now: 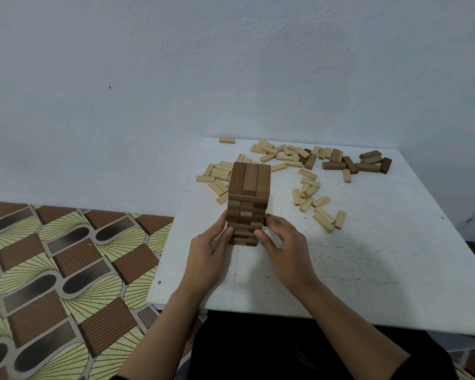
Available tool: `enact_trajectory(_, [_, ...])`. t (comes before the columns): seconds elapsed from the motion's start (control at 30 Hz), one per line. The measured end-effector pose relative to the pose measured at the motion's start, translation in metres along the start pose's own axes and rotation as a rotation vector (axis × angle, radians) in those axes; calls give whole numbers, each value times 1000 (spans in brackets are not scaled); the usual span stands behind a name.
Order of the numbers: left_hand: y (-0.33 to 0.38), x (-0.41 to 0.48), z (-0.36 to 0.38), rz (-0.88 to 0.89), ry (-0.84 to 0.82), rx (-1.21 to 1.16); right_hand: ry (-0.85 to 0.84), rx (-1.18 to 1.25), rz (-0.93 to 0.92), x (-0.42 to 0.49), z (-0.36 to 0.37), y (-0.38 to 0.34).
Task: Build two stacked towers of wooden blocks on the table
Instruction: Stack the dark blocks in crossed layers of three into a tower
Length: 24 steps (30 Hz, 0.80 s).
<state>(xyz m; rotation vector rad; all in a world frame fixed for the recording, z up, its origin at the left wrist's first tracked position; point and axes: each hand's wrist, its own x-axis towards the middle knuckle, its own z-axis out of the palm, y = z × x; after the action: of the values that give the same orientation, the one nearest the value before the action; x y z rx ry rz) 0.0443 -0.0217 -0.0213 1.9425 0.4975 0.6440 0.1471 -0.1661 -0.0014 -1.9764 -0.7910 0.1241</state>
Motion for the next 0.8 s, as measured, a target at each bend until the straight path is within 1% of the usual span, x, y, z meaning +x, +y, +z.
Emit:
enact_trajectory(0.4, [4, -1, -1, -19, -34, 12, 12, -23, 19, 1, 3, 3])
enact_trajectory(0.63, [-1, -2, -5, -14, -59, -42, 4, -25, 27, 1, 3, 4])
enact_trajectory(0.73, [-6, -1, -7, -26, -65, -65, 2, 20, 61, -1, 1, 4])
enact_trajectory(0.8, [-6, -1, -9, -34, -33, -49, 13, 32, 108, -2, -2, 5])
